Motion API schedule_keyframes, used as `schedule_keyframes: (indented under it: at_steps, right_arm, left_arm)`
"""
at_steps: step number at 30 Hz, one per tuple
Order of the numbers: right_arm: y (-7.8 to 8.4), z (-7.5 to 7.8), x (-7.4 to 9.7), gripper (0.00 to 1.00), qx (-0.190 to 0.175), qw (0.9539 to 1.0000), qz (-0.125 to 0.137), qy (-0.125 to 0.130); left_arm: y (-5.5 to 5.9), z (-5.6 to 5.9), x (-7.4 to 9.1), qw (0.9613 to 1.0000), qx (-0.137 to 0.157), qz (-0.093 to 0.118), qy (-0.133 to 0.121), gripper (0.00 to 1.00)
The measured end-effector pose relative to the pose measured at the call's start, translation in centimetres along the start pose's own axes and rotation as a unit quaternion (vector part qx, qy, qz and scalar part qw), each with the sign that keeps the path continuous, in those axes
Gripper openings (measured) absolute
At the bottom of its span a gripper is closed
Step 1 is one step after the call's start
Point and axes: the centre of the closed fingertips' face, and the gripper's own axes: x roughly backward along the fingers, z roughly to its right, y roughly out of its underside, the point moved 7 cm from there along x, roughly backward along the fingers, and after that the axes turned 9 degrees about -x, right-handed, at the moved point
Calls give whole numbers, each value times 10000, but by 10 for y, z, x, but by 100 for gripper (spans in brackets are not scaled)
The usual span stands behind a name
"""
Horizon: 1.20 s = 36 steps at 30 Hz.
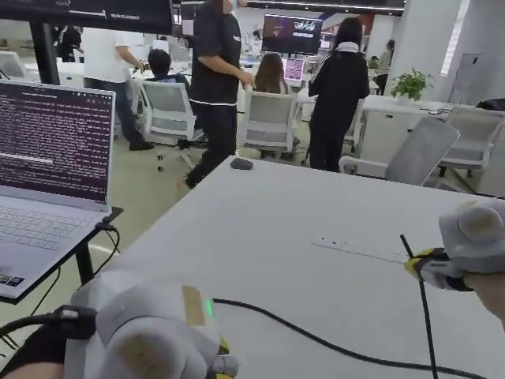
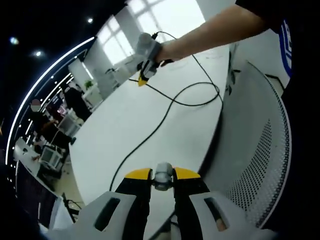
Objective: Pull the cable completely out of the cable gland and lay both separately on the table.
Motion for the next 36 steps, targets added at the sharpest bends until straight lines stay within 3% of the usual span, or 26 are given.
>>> schedule_keyframes:
  at_steps: [4,7,9,11,15,19,26,28,32,36]
  right_arm:
    - [18,21,-31,4,-365,9985,-407,104]
    - [30,31,-46,6,-541,9966,-603,132]
    - [40,34,-49,9,-641,9943,-839,136]
    - [47,36,-49,11,-502,9931,-1047,173]
    - [52,37,-37,10,-304,9944,-999,153]
    - [49,32,-11,11,-388,9969,-681,-60]
    - [54,8,59,18,-554,9974,-234,-391]
    - [62,-5,90,20,-652,9965,-156,-502]
    - [78,-27,136,20,-645,9964,-40,-556]
    - [100,-51,181,20,-628,9968,58,-500]
  left_arm:
    - [3,-3,2,9997,257,33,-45,17]
    - [11,-4,3,9993,342,-112,-71,17]
    - [15,-5,5,9990,412,-161,-85,17]
    - [18,-7,6,9987,467,-199,-96,17]
    - [20,-12,4,9984,494,-253,-103,17]
    - [11,-19,-3,9990,440,-93,26,17]
    - [-7,-35,-22,9994,-19,127,313,18]
    - [-13,-41,-30,9986,-208,197,440,18]
    - [-21,-49,-44,9965,-360,416,631,18]
    - [-19,-54,-67,9916,-338,714,1021,18]
